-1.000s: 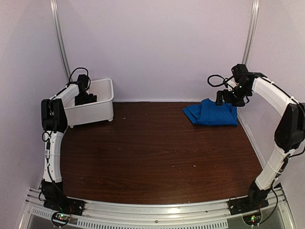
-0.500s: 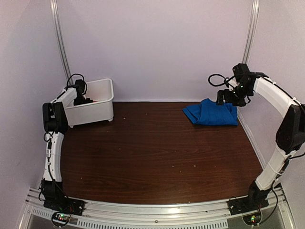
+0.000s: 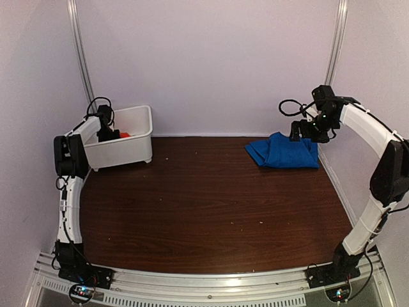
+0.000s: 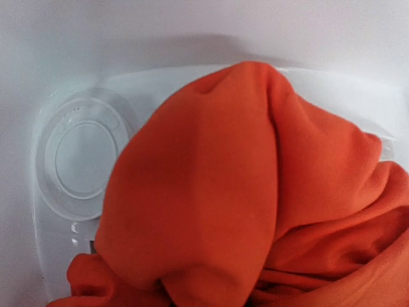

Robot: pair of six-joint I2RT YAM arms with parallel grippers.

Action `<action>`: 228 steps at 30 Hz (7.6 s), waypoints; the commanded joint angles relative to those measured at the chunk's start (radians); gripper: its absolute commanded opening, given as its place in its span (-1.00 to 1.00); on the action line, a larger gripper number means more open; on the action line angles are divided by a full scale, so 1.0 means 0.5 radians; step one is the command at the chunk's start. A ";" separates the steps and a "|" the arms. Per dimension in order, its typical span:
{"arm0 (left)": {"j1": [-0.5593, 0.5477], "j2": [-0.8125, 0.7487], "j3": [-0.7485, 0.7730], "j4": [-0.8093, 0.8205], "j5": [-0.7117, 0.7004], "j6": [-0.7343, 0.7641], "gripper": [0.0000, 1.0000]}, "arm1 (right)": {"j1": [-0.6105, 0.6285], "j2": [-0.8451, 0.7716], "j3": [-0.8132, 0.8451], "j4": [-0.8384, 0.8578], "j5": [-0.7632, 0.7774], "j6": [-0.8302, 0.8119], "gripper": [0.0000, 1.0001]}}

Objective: Fold and stack the mixed laundry pile
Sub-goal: Pick up the crumpled T-shirt from the bin, then place the crumpled T-shirt at the center of the board, then pick up the crumpled T-shirt from the center of the board, then flatten out the crumpled T-shirt at the center of the board.

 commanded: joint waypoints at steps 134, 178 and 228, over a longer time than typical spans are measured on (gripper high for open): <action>-2.097 -1.990 -2.853 0.476 0.356 -0.063 0.17 | 0.682 -0.485 -1.448 0.627 -0.514 0.755 -1.00; -1.245 -2.689 -3.597 0.885 0.798 -1.087 -1.00 | 0.393 -0.884 -1.534 0.296 -0.696 0.700 0.07; -1.157 -3.254 -3.393 0.082 1.148 -0.785 -1.00 | 0.685 -1.283 -1.471 0.215 -0.711 1.232 -1.00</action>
